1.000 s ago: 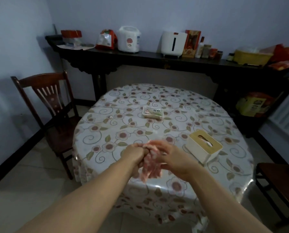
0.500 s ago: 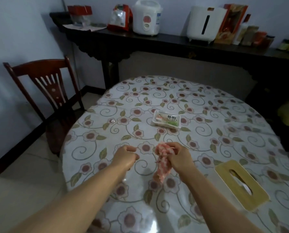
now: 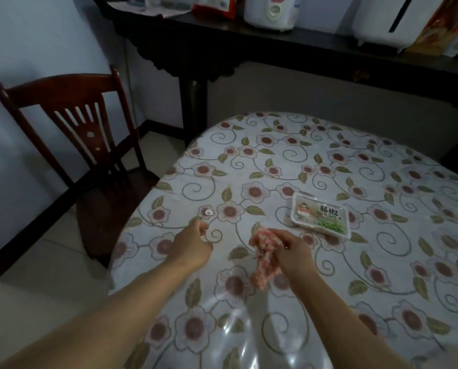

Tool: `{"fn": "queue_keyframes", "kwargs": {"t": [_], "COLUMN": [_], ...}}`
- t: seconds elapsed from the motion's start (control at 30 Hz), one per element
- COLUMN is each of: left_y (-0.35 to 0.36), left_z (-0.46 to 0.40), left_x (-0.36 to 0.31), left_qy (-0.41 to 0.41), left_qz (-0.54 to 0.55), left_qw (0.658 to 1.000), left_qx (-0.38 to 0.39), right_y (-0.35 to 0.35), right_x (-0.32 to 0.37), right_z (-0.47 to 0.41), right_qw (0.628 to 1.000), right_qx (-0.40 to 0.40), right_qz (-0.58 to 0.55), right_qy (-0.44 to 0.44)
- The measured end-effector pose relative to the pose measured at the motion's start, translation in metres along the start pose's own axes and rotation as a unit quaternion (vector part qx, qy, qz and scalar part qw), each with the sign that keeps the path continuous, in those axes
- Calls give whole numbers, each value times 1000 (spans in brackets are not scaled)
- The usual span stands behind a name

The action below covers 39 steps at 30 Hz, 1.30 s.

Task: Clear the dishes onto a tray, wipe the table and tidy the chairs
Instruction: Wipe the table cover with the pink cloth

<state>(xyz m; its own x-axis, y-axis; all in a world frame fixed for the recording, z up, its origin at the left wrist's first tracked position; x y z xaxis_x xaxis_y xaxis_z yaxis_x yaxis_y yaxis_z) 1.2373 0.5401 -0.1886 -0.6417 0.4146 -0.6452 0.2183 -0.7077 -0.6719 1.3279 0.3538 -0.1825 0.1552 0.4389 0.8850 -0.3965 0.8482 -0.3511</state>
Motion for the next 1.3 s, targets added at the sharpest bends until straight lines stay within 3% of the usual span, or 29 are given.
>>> {"fn": "queue_keyframes", "kwargs": {"t": [0.17, 0.53, 0.7, 0.83, 0.93, 1.03, 1.13, 1.3], "left_y": [2, 10, 9, 9, 13, 16, 14, 10], "left_z": [-67, -208, -246, -262, -265, -268, -268, -264], "left_x": [5, 35, 46, 59, 69, 74, 74, 72], "left_qy": [29, 94, 137, 181, 192, 183, 183, 159], "left_qz": [-54, -129, -195, -205, -191, -195, -190, -135], "left_qw": [998, 982, 966, 957, 956, 959, 960, 975], "left_qx": [-19, -105, -99, -99, -108, -98, -94, -79], "right_y": [18, 50, 89, 91, 107, 136, 161, 172], "right_x": [8, 18, -26, -19, -5, 8, 14, 1], "right_z": [-80, -258, -282, -305, -329, -332, -321, -262], "right_qw": [999, 967, 910, 931, 926, 932, 941, 901], "right_qx": [-32, -105, 18, -52, -91, -50, 24, 87], "right_qz": [12, 194, 386, 318, 322, 310, 236, 258], "right_qy": [-9, -127, -153, -170, -175, -181, -242, -339]}}
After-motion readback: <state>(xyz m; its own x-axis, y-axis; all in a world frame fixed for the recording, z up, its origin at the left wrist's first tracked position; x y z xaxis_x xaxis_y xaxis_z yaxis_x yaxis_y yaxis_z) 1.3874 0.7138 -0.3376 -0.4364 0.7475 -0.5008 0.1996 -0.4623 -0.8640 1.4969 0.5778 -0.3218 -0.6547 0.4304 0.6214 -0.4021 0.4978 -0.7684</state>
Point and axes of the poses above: each hand's wrist, its own z-axis away from the middle knuckle, its own y-axis out of the palm, x = y × z, the point moved 2 cm from there along -z, towards the middle knuckle, and after that the axes turned 3 degrees about -z, right-handed, at the moved point
